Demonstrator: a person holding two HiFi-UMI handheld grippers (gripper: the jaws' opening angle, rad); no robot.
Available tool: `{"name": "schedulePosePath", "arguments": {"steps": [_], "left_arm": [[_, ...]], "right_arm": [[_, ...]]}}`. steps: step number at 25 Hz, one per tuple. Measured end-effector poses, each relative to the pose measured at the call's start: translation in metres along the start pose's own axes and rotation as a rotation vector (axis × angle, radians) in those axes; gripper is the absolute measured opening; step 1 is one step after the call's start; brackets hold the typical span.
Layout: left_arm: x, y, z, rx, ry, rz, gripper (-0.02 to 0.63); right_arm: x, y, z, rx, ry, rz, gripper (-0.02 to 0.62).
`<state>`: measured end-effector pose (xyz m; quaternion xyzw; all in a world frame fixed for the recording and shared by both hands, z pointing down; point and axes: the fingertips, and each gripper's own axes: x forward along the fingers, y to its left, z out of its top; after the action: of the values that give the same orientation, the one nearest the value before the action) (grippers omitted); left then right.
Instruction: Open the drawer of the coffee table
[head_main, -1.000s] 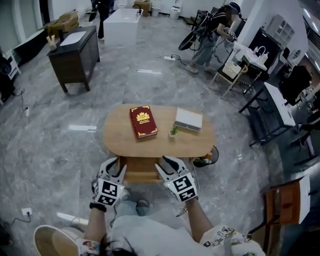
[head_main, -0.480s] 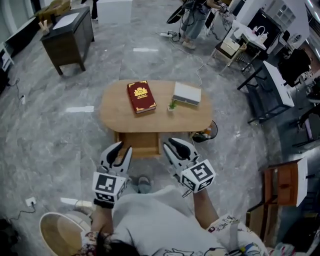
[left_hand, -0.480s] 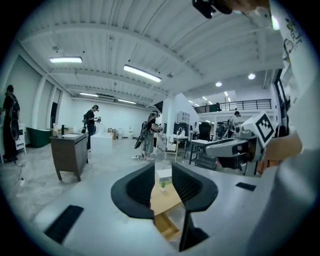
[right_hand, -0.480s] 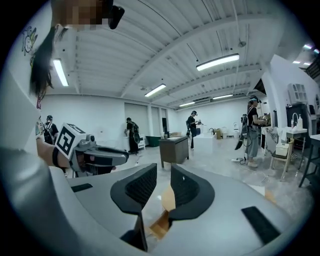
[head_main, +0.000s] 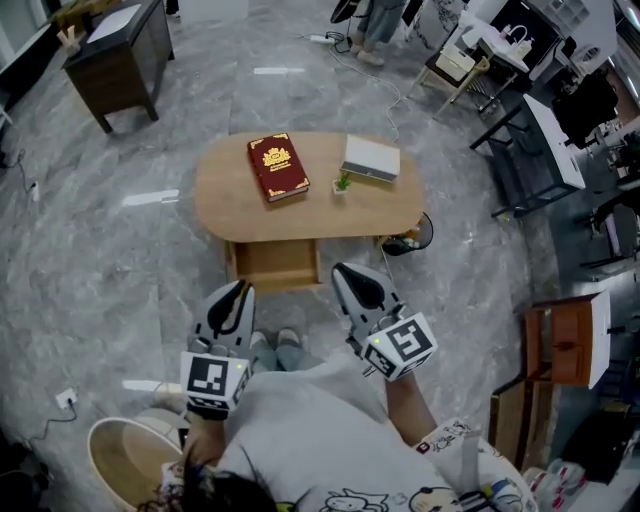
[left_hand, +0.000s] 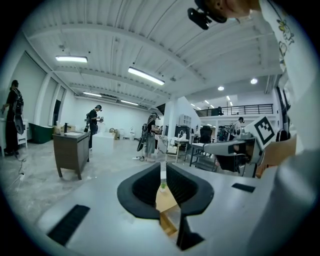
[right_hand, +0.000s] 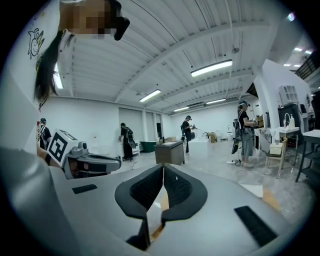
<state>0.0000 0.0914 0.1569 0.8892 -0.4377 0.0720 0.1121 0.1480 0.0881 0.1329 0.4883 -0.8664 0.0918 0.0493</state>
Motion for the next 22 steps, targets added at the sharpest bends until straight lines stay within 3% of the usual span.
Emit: {"name": "schedulePosePath", "arguments": {"steps": [6,22], "left_arm": [[0.000,0.008,0.002,0.005,0.000,0.032,0.009],[-0.009,0.020,-0.010,0.007,0.045,0.063,0.005]], "right_arm": [[-0.013,-0.008,-0.009,-0.006,0.016,-0.050,0.000],[-0.014,0.000,-0.027,0.041,0.097,-0.022,0.000]]}}
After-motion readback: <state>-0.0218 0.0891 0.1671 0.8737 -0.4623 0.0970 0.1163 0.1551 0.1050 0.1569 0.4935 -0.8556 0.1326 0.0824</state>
